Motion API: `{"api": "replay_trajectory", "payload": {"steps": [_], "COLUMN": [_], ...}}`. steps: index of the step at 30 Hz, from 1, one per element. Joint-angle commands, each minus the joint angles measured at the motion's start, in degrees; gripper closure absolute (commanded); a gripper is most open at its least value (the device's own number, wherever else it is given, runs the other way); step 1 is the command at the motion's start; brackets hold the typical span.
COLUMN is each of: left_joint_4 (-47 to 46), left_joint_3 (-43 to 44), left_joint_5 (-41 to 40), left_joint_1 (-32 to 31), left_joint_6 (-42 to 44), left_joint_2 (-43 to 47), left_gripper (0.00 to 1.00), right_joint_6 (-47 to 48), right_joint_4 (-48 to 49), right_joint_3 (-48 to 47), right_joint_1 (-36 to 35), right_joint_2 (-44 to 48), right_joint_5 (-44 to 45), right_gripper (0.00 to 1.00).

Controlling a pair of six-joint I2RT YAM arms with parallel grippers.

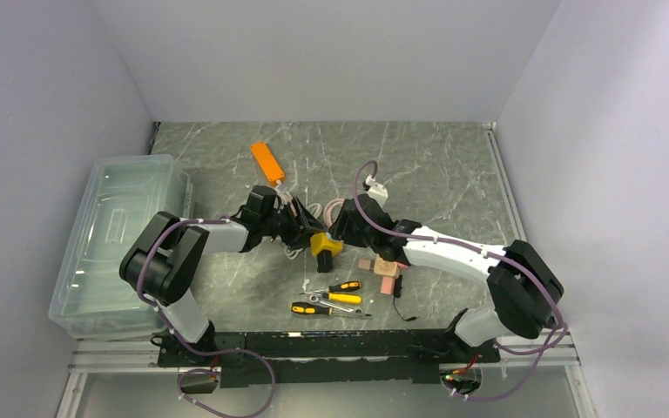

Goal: Pull the plug off the socket
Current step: Remove the plug from the socket.

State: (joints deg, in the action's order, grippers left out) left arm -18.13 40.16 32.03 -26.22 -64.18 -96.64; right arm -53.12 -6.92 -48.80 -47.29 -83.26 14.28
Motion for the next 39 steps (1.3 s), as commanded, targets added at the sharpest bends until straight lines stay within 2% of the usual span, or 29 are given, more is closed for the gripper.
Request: {"api": "replay_trajectory", "payload": {"steps": [1, 12, 16, 25, 39], "left_joint_4": [1.7, 1.7, 1.8, 1.4, 1.4], "left_joint_3": [0.5, 0.5, 0.5, 0.3, 0.5], "left_joint_5": [0.4, 0.5, 0.5, 0.6, 0.7], "left_joint_1": [-0.4, -0.4, -0.4, -0.4, -0.4], "left_joint_6": [2.7, 2.6, 2.7, 2.3, 2.4], "left_joint_2": [-1.5, -1.8, -1.9, -2.2, -3.0], "left_gripper": [0.97, 0.97, 0.97, 0.97, 0.97], "right_joint_6": [0.9, 0.1, -0.2, -2.9, -0.5], "right_joint_4": [1.2, -2.2, -1.2, 5.3, 3.3], "right_joint_3": [-1.2, -3.3, -2.2, 3.5, 1.2], "right_joint_1": [-0.8, -4.4, -3.9, 0.8, 0.2], "right_joint_2": [0.5, -1.6, -0.8, 0.2, 0.9], "right_joint_5": [5.5, 10.8, 9.9, 0.9, 4.5], "right_gripper": [1.00, 1.00, 1.00, 1.00, 1.00]}}
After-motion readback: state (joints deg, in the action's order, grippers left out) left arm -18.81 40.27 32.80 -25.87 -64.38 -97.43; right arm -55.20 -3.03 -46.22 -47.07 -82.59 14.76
